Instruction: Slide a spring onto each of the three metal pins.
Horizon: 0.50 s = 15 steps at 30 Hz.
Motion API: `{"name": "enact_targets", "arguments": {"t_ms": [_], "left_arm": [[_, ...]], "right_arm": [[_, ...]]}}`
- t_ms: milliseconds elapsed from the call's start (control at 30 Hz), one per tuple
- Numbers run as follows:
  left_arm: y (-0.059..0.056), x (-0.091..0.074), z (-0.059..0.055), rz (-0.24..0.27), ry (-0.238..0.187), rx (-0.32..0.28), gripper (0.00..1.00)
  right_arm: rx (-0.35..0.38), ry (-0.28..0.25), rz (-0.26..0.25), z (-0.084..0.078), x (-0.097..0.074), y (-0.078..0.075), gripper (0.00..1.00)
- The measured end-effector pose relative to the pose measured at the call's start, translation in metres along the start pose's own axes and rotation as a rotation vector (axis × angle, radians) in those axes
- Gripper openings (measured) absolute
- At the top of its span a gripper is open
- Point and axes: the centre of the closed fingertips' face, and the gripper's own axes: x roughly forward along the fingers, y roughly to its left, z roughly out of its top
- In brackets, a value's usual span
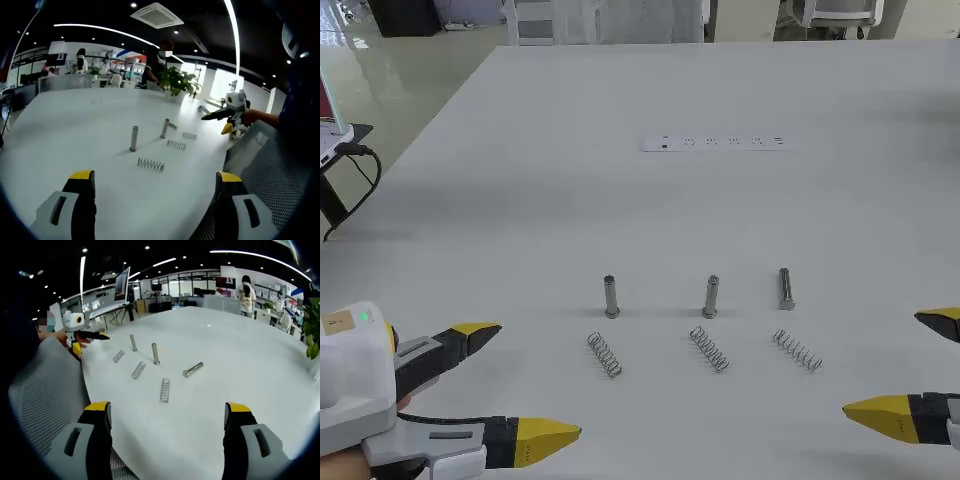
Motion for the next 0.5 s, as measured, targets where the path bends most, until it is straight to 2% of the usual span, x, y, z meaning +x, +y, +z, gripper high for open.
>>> {"name": "enact_targets", "arguments": {"t_ms": [500], "left_arm": [[0.0009,0.0,-0.0013,0.0,-0.001,-0.007,0.96]], "right_arm": [[0.005,0.005,-0.002,-0.0017,0.0011,0.0,0.91]]}}
